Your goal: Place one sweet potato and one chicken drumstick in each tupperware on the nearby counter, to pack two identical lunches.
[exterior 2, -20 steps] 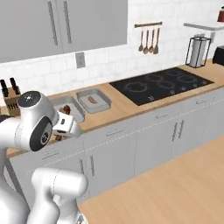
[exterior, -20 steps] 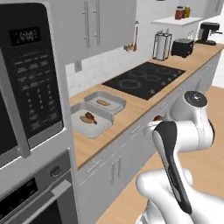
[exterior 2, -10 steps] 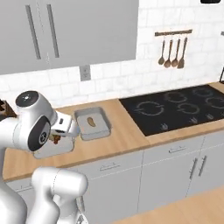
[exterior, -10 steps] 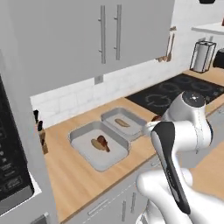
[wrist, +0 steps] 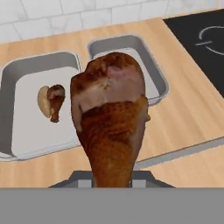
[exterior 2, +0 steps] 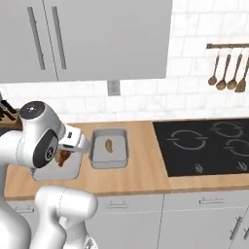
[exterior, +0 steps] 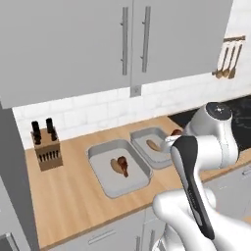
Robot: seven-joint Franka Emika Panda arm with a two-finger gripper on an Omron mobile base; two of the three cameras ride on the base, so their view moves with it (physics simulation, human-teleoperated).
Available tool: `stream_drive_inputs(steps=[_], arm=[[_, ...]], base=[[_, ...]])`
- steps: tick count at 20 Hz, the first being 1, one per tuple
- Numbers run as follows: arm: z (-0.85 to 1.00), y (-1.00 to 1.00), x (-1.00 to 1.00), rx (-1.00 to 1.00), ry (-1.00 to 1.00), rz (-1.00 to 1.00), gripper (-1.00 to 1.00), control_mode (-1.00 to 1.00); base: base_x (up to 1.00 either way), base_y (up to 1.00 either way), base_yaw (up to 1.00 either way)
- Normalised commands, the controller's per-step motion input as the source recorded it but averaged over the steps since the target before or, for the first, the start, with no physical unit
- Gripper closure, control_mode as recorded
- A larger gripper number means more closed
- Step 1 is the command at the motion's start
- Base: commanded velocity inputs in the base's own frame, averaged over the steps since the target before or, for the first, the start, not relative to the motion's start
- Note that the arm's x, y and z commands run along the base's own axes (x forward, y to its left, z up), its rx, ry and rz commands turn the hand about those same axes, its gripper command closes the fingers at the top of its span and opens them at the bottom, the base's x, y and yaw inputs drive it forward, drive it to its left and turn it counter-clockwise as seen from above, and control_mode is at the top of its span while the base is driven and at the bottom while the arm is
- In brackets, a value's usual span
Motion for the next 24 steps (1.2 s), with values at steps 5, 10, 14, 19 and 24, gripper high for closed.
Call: stream_drive_inputs(steps=[5,10,14,19,24], arm=[[0.0,0.0,0.0,0.0,0.0,0.0,1.0,1.0],[-0.4,-0.24,0.24,0.0,0.06,0.06,1.0,-1.0],[-0.54,-0.55,0.67,0.0,0.07,0.0,1.0,-1.0],[-0.43,-0.36,0.96,0.0,0.08,0.0,1.0,-1.0],[-0.38,-0.36,1.0,0.0,0.15,0.0,1.0,-1.0]], base=[[0.94,-0.22,0.5],[0.28,-0.05,0.19],[0.0,0.0,0.0],[0.0,0.0,0.0],[0.0,0.0,0.0]])
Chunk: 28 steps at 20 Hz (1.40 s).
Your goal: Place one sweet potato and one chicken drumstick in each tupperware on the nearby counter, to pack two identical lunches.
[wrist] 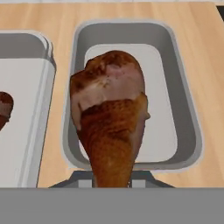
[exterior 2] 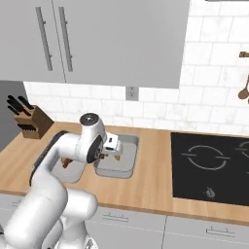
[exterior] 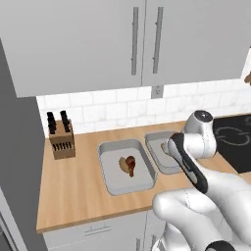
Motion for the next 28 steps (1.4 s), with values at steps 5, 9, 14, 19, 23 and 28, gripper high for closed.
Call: stream_drive_inputs(steps=[5,9,14,19,23,28], arm=[[-0.25,-0.38,0.87,0.0,0.19,0.0,1.0,-1.0],[-0.28,-0.26,0.66,0.0,0.14,0.0,1.0,-1.0],[-0.67,-0.13,0.31,-0.01,0.0,0.0,1.0,-1.0],[-0.62,-0.07,0.36,0.0,0.0,0.02,1.0,-1.0],[-0.27,0.0,0.27,0.0,0.0,0.04,1.0,-1.0],[0.0,0.02,0.07,-0.01,0.0,0.02,-1.0,-1.0]], base=[[0.0,0.0,0.0],[0.0,0.0,0.0],[0.0,0.0,0.0],[0.0,0.0,0.0],[0.0,0.0,0.0],[0.0,0.0,0.0]])
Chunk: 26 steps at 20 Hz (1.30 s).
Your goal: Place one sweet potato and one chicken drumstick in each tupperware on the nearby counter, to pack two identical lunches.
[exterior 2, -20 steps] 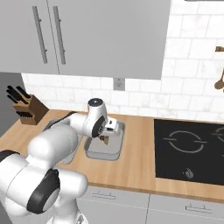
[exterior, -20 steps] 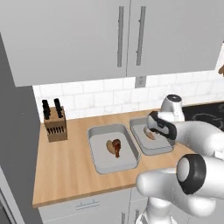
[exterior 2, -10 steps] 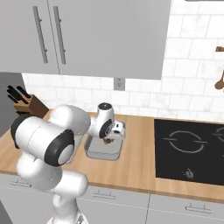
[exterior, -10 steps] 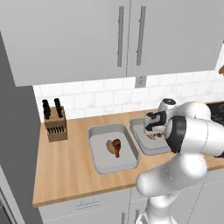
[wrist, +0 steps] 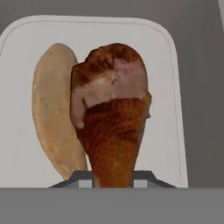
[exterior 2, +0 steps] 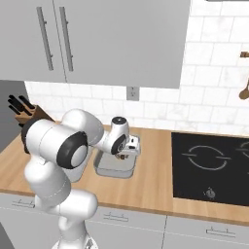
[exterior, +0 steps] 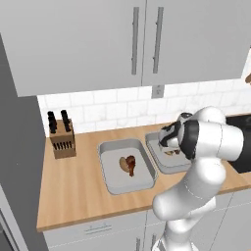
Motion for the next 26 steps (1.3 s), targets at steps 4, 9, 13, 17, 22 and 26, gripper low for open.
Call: stream_drive_inputs(steps=[4,9,13,17,22,26], arm=[[0.2,0.05,-0.1,-0.01,-0.01,0.0,-1.0,-1.0],[0.54,0.11,-0.46,-0.03,-0.09,0.0,-1.0,-1.0],[0.73,0.04,-0.94,-0.02,-0.27,0.0,-1.0,-1.0],[0.72,-0.11,-1.0,0.05,-0.5,0.0,-1.0,-1.0],[0.5,-0.52,-1.0,0.24,-0.68,0.04,-1.0,-1.0],[0.08,-0.89,-1.0,0.47,-0.44,0.09,-1.0,-1.0]], base=[[0.0,0.0,0.0],[0.0,0.0,0.0],[0.0,0.0,0.0],[0.0,0.0,0.0],[0.0,0.0,0.0],[0.0,0.0,0.0]])
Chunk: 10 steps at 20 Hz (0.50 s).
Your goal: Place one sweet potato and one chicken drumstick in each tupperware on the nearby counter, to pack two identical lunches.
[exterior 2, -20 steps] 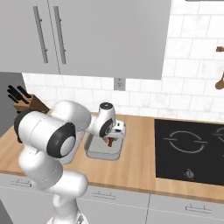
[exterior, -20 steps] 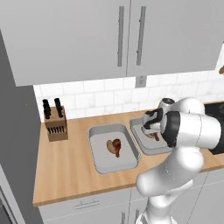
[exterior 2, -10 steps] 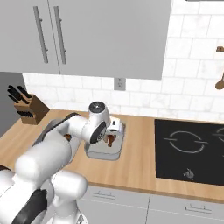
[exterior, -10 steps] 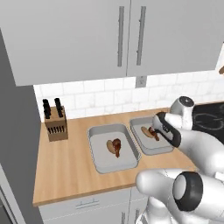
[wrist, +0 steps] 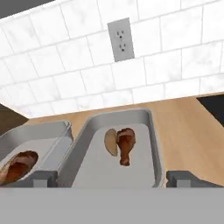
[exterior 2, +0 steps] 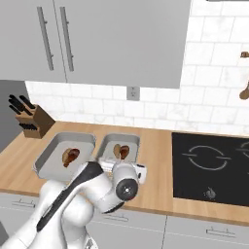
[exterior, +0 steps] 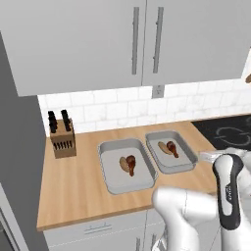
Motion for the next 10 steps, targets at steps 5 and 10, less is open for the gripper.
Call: stream_drive_inputs(steps=[5,10], arm=[[0.03,-1.0,-1.0,0.46,-0.34,0.04,-1.0,-1.0],[0.1,-0.93,-0.86,0.43,-0.28,0.01,-1.0,-1.0]], base=[[0.0,0.0,0.0],[0.0,0.0,0.0]])
